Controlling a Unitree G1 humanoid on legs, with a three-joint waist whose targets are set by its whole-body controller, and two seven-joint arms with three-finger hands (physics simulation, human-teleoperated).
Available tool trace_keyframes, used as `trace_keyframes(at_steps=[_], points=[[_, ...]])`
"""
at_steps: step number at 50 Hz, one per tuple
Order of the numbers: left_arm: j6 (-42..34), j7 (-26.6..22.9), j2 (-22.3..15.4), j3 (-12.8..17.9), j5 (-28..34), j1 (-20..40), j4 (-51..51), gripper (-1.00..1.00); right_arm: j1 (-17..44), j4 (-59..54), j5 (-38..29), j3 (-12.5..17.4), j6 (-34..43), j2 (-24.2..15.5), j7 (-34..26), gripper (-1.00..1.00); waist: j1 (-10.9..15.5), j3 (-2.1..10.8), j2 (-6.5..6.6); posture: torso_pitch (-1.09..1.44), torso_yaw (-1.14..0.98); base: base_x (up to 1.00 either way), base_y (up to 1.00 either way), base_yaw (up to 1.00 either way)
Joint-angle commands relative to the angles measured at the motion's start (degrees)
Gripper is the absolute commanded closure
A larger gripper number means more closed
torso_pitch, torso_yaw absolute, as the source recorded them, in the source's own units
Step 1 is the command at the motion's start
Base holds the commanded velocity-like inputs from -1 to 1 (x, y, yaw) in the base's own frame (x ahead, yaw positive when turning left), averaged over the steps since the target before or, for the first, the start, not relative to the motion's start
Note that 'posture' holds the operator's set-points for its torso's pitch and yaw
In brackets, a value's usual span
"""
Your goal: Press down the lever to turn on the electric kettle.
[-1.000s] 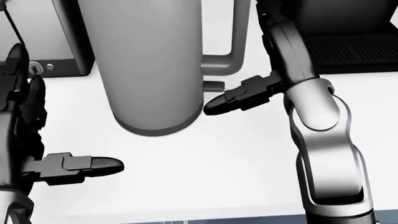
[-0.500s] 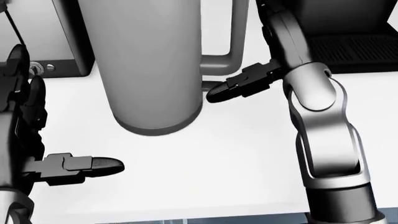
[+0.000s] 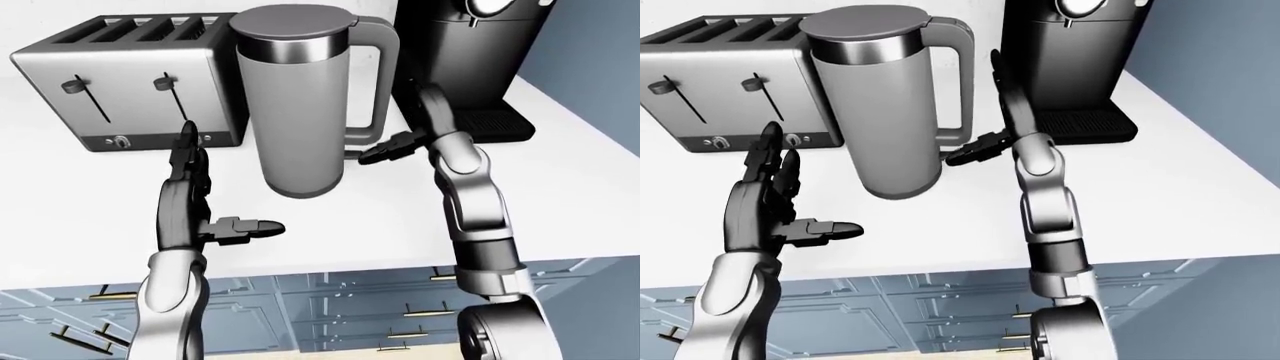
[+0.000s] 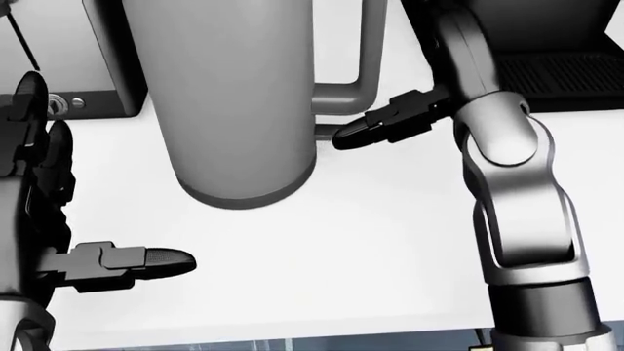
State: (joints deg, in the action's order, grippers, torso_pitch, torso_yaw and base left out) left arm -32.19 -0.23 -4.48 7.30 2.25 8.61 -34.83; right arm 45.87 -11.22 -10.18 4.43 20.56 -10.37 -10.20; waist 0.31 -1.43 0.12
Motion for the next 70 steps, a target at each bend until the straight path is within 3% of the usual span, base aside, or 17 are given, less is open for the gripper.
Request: trace_keyframes(at_steps=[1, 42, 60, 70], points=[[1.9, 0.1, -0.3, 0.2, 0.1, 1.1, -2.0, -1.00, 2.3, 2.0, 1.1, 0.5, -1.7, -0.6, 0.7, -1.00, 0.0, 1.39, 0.03, 0.00, 0.00, 0.00, 0.00, 0.00], [2.9, 0.1, -0.1, 0.1, 0.4, 0.7, -1.3, -1.00, 2.8, -7.1, 7.3, 0.9, -5.0, -0.6, 3.7, -1.00, 0.0, 1.53, -0.02, 0.00, 0.00, 0.00, 0.00, 0.00], [3.0, 0.2, -0.1, 0.1, 0.5, 0.7, -1.1, -1.00, 3.4, -5.0, 10.1, 1.2, -3.3, -1.0, 4.0, -1.00, 0.1, 1.48, -0.14, 0.00, 0.00, 0.00, 0.00, 0.00], [2.5, 0.2, -0.1, 0.0, 0.5, 0.7, -1.7, -1.00, 5.6, -10.8, 9.5, 1.0, -6.1, -1.0, 4.9, -1.00, 0.0, 1.50, -0.08, 0.00, 0.00, 0.00, 0.00, 0.00]])
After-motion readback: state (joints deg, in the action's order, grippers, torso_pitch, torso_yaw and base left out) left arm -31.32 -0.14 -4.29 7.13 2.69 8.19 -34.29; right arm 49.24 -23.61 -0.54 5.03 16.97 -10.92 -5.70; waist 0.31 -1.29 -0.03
